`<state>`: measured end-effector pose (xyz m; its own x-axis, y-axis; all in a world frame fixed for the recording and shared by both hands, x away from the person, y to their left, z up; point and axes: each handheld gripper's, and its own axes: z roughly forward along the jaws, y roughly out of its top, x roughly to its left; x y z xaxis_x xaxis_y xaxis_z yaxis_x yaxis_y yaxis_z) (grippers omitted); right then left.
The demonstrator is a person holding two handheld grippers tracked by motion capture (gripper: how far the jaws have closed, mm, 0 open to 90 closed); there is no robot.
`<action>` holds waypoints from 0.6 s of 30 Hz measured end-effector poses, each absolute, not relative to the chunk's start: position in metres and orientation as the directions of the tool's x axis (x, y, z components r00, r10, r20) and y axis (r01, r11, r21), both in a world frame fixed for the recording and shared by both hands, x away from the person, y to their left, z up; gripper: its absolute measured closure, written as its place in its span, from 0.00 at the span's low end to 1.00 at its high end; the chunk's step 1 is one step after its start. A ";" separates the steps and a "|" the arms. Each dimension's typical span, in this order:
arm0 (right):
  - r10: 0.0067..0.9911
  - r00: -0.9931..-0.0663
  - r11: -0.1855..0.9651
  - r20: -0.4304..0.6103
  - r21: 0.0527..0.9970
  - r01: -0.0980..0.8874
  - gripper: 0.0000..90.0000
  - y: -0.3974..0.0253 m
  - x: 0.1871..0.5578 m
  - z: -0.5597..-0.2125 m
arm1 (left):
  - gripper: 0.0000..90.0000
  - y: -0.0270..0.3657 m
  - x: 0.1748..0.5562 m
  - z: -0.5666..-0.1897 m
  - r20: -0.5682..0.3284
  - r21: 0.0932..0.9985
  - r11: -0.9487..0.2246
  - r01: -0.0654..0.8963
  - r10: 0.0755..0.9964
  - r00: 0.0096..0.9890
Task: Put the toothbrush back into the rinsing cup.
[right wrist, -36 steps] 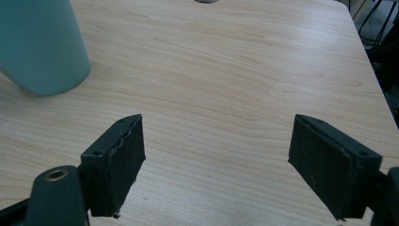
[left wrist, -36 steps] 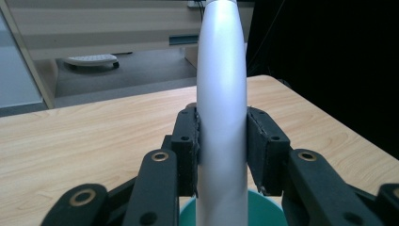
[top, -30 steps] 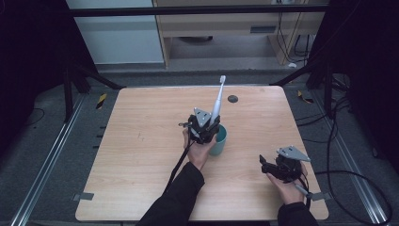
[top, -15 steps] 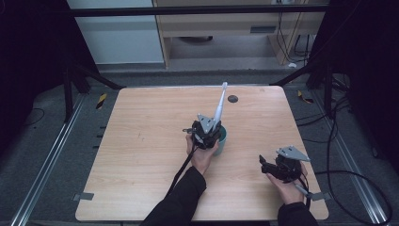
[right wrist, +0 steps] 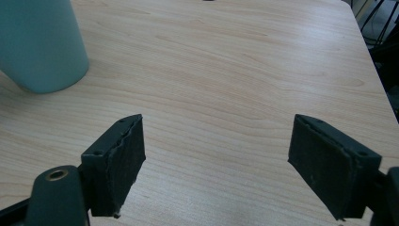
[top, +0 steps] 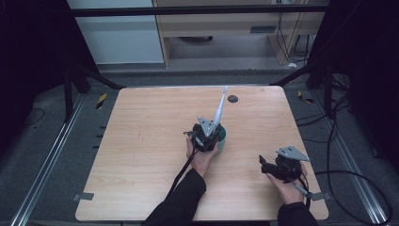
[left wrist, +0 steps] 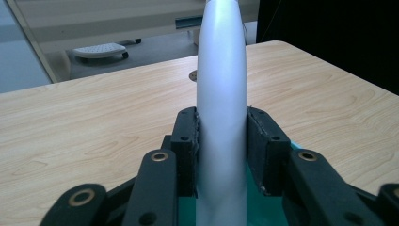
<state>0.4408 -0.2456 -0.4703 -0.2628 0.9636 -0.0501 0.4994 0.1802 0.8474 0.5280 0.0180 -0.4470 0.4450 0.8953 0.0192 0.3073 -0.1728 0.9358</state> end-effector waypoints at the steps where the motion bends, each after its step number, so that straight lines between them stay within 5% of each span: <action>1: 0.964 -0.263 0.179 -0.048 0.847 0.500 0.21 -0.246 0.441 -0.470 | 0.73 0.017 0.528 -0.448 0.023 0.934 -0.179 0.309 0.893 0.449; 14: 0.964 -0.261 0.180 -0.050 0.847 0.500 0.21 -0.246 0.441 -0.470 | 0.72 0.019 0.528 -0.459 0.026 0.922 -0.199 0.332 0.888 0.459; 18: 0.964 -0.262 0.180 -0.050 0.847 0.500 0.21 -0.245 0.441 -0.470 | 0.62 0.020 0.526 -0.457 0.029 0.925 -0.199 0.324 0.886 0.463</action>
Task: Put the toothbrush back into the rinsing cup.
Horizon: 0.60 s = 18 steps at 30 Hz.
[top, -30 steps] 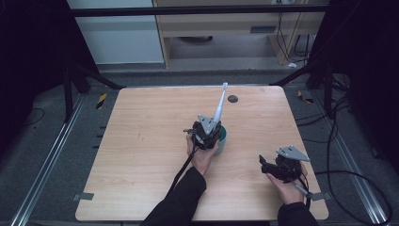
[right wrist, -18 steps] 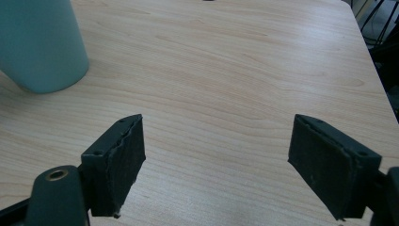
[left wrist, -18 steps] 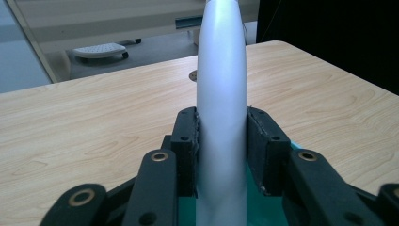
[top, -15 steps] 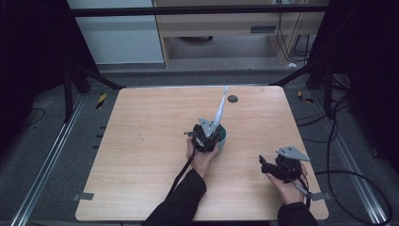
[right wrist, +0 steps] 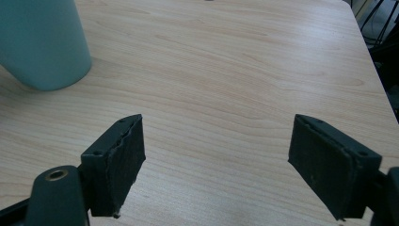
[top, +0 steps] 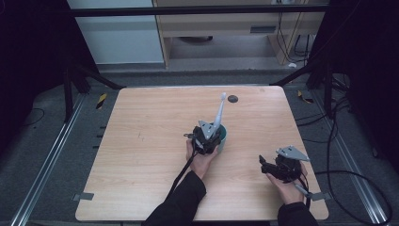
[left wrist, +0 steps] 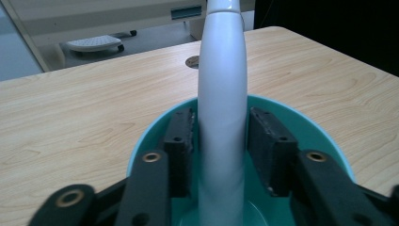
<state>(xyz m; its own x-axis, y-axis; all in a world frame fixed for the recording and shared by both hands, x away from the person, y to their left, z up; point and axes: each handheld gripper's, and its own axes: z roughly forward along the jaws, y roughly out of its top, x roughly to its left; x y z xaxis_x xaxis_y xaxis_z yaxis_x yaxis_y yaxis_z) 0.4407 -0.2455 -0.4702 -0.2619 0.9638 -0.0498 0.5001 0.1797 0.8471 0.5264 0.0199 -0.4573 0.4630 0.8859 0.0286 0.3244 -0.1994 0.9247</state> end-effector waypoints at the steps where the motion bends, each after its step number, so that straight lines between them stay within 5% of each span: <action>1: 0.964 -0.262 0.179 -0.050 0.847 0.500 0.21 -0.246 0.441 -0.470 | 0.62 0.020 0.526 -0.456 0.027 0.925 -0.199 0.324 0.884 0.467; 18: 0.970 -0.240 0.163 -0.048 0.859 0.486 0.19 -0.248 0.439 -0.467 | 0.40 0.080 0.509 -0.409 -0.010 0.913 -0.209 0.350 0.847 0.532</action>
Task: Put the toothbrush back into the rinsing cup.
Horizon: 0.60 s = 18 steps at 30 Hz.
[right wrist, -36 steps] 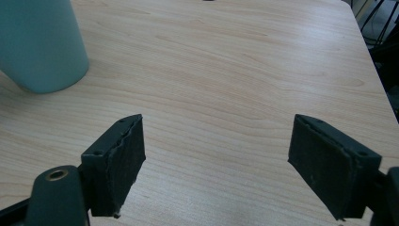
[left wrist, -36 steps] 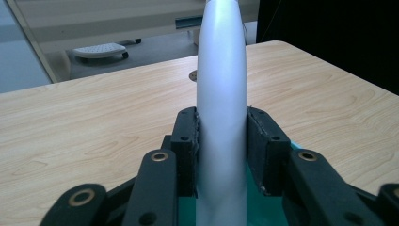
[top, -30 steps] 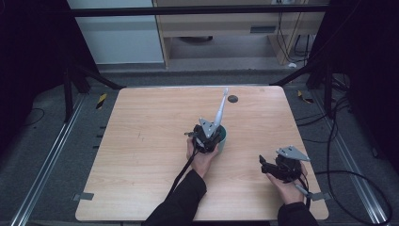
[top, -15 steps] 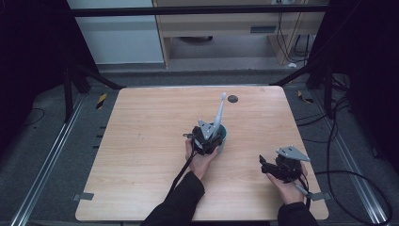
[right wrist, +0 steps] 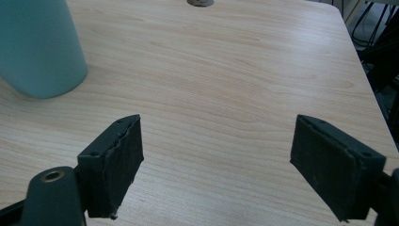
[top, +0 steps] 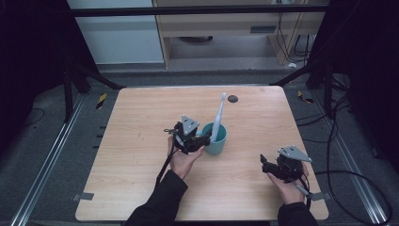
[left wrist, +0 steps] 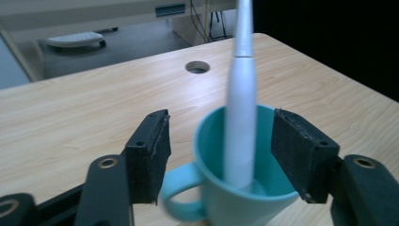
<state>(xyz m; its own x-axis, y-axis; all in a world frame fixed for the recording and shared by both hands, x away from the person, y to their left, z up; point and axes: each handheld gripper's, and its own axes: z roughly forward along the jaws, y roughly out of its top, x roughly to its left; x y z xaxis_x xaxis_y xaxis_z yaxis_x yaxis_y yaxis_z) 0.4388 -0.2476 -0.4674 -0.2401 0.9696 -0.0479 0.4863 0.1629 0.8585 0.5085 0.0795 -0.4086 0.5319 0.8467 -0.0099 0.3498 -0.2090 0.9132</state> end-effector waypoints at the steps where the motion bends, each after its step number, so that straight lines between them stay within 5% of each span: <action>1: 0.970 -0.239 0.165 -0.051 0.859 0.484 0.19 -0.248 0.439 -0.467 | 0.39 0.092 0.508 -0.405 -0.007 0.908 -0.217 0.358 0.847 0.532; 18: 0.973 -0.225 0.163 -0.056 0.855 0.492 0.19 -0.248 0.440 -0.470 | 0.35 0.212 0.479 -0.427 -0.003 0.885 -0.191 0.423 0.909 0.418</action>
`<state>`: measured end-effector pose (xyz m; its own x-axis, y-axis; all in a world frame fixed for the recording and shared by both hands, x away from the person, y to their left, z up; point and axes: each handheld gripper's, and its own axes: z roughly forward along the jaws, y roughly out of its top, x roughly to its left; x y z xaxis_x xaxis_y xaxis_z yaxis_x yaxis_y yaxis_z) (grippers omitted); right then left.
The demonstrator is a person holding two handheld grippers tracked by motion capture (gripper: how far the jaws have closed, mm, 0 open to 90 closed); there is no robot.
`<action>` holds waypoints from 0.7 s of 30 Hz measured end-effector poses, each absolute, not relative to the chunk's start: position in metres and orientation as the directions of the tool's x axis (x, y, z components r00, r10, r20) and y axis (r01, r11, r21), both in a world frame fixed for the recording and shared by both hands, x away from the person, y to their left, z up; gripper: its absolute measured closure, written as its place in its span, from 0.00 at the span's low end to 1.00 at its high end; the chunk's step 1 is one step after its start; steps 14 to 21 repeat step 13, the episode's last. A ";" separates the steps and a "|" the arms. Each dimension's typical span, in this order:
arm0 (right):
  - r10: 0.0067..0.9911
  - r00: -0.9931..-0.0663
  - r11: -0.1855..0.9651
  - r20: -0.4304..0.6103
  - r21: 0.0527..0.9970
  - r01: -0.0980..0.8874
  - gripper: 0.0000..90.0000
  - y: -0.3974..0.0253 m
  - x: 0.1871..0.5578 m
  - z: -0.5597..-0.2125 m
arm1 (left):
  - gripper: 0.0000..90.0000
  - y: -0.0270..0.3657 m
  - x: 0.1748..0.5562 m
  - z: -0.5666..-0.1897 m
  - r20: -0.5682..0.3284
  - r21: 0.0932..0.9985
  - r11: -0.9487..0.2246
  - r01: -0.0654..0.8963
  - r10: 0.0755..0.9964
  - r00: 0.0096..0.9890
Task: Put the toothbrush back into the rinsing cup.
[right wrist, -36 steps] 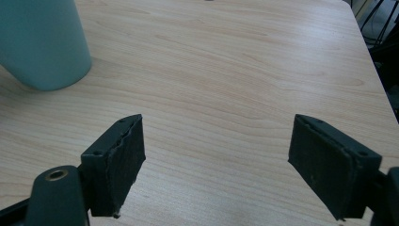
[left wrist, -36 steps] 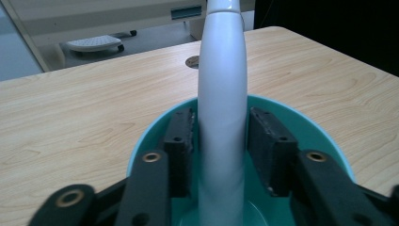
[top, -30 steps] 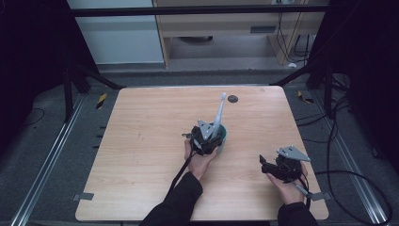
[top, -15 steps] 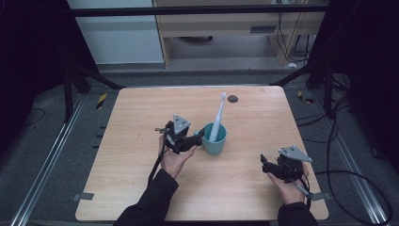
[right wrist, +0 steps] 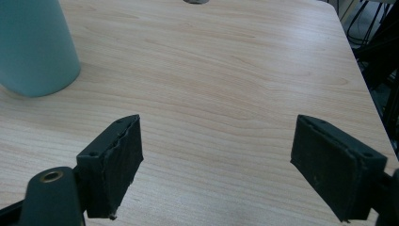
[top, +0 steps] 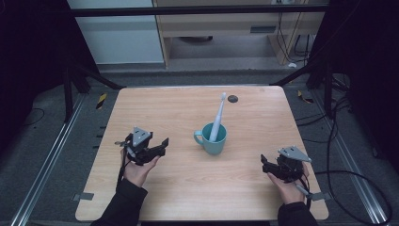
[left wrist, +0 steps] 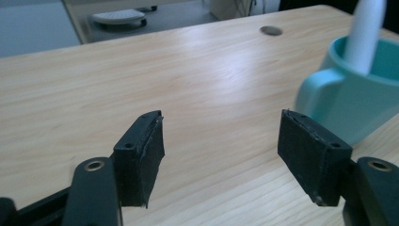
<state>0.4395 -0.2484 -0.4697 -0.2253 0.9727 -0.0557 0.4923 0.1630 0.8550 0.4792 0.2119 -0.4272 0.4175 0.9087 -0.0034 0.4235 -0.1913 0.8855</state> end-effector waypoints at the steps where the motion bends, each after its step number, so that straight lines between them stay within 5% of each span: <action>1: 0.973 -0.225 0.164 -0.056 0.855 0.492 0.19 -0.248 0.439 -0.470 | 0.35 0.212 0.479 -0.427 -0.003 0.885 -0.191 0.423 0.909 0.418; 11: 0.972 -0.229 0.167 -0.057 0.852 0.496 0.19 -0.250 0.438 -0.471 | 0.33 0.260 0.465 -0.451 -0.003 0.855 -0.194 0.480 0.925 0.380; 21: 0.972 -0.227 0.161 -0.052 0.854 0.495 0.19 -0.251 0.438 -0.471 | 0.33 0.263 0.463 -0.453 -0.002 0.853 -0.196 0.484 0.925 0.379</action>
